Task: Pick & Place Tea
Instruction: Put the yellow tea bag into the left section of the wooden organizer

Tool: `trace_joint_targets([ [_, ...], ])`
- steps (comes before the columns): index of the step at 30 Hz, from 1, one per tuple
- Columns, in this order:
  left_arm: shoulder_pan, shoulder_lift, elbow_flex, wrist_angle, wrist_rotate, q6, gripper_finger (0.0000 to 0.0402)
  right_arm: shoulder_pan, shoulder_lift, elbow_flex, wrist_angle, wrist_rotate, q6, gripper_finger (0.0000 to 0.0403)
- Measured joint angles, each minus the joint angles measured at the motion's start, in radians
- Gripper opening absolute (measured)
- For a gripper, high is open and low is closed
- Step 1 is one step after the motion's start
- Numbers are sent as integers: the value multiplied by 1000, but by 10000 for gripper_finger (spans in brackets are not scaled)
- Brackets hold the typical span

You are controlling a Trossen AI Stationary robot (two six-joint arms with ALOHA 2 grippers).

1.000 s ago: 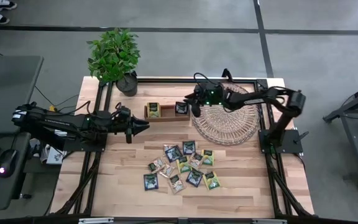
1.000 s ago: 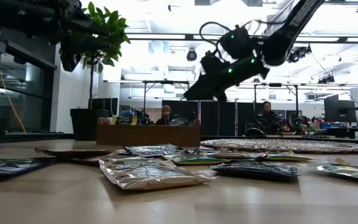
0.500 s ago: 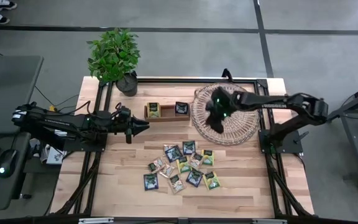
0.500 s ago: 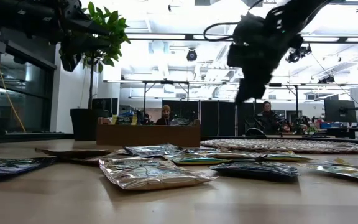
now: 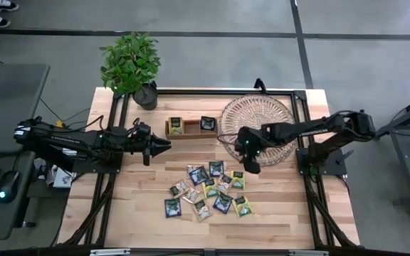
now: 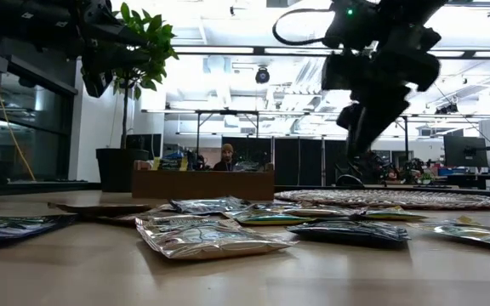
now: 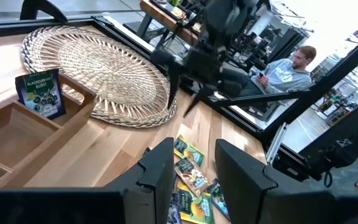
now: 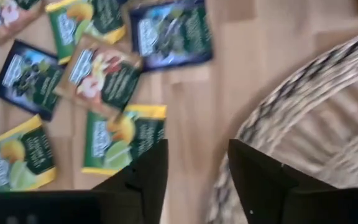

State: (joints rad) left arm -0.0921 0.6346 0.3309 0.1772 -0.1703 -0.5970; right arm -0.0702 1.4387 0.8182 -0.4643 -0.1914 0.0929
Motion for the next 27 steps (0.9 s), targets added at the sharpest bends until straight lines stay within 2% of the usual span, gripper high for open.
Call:
trace_joint_targets([
  [7, 0, 0, 0, 0, 2, 1, 117, 97, 39, -29, 17, 24, 64, 205],
  [14, 0, 0, 1, -1, 5, 1, 117, 160, 120, -30, 43, 107, 98, 207],
  [21, 0, 0, 1, -2, 7, -2, 117, 205, 184, -30, 84, 105, 162, 207],
  [27, 0, 0, 1, -9, 12, -2, 117, 241, 220, -28, 103, 143, 203, 207],
])
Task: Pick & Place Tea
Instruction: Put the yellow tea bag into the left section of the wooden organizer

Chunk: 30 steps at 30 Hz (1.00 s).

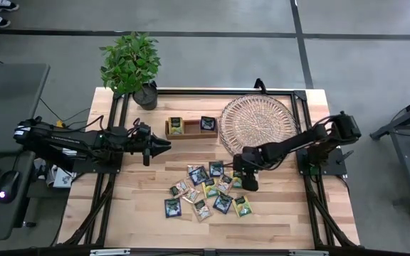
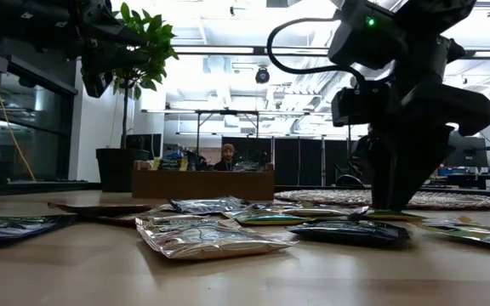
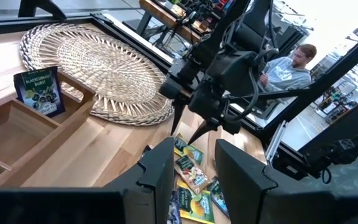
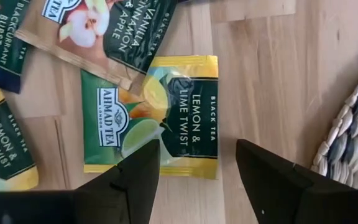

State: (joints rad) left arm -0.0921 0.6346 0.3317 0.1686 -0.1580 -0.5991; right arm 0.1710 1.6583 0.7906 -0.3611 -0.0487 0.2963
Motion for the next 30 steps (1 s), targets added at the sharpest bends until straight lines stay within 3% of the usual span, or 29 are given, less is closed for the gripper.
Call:
trace_joint_targets([
  [15, 0, 0, 0, -23, 11, -2, 117, 39, 55, 4, 10, 77, 62, 198],
  [30, 0, 0, 0, -42, 10, -1, 117, 37, 55, 3, -15, 95, 113, 89],
])
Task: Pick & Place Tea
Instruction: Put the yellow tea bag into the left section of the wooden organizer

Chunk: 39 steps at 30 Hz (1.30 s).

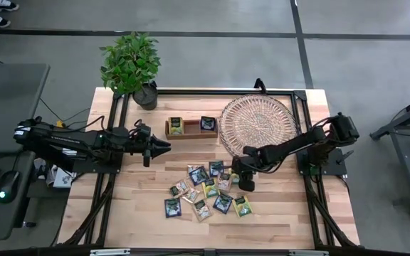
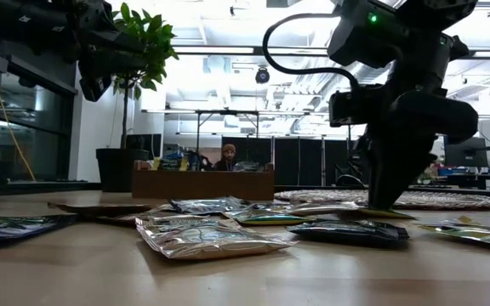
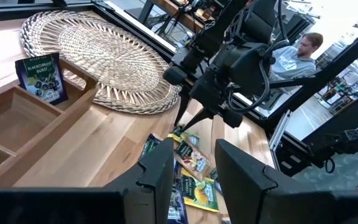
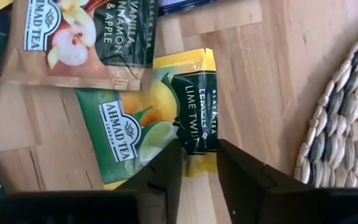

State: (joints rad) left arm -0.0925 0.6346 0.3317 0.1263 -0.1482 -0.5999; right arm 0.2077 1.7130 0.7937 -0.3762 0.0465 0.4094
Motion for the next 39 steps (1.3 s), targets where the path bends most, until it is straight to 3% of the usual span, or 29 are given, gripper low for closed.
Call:
trace_joint_targets([
  [8, 0, 0, 0, 0, 0, -7, 117, 1, 1, 0, 12, 1, 26, 10],
  [18, 0, 0, 0, -1, 2, -34, 117, 5, -48, -9, -4, 114, 128, 2],
  [25, 0, 0, 0, -1, -6, -66, 117, 1, -100, 0, -82, 272, 122, 1],
  [31, 0, 3, 0, 3, -48, -161, 117, 3, -101, 92, -173, 382, -40, 0],
  [39, 1, 73, -1, 95, -127, -324, 117, -4, -100, 301, -278, 636, -295, 0],
])
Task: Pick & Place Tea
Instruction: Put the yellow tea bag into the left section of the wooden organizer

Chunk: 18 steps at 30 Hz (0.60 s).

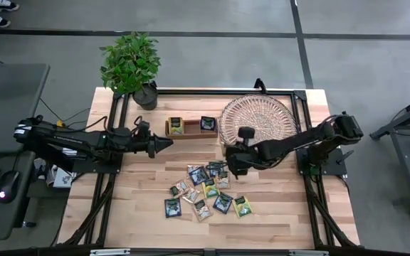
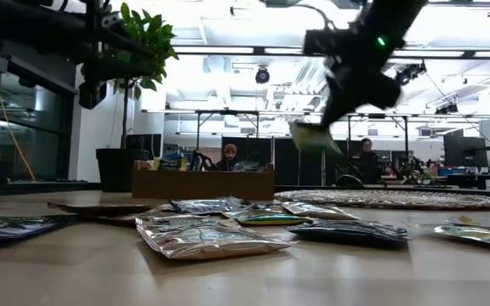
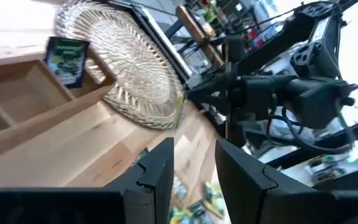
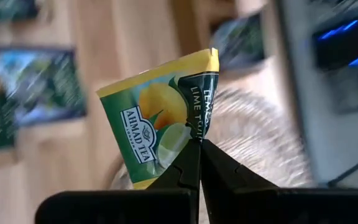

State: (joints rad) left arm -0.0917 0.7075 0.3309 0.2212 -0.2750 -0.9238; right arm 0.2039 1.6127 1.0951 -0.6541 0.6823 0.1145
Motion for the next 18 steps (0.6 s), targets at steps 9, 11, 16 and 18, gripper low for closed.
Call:
trace_joint_targets([
  [9, 0, 168, 0, 249, -55, 33, 117, -63, 0, 158, 31, 52, -195, 0],
  [11, 1, 199, 0, 281, -71, 76, 117, -73, 0, 178, 39, 41, -209, 0],
  [16, 1, 266, 45, 300, -40, 190, 117, -75, 0, 202, 65, 23, -248, 0],
  [18, 1, 296, 75, 304, -11, 233, 117, -72, 0, 202, 90, 4, -265, 0],
])
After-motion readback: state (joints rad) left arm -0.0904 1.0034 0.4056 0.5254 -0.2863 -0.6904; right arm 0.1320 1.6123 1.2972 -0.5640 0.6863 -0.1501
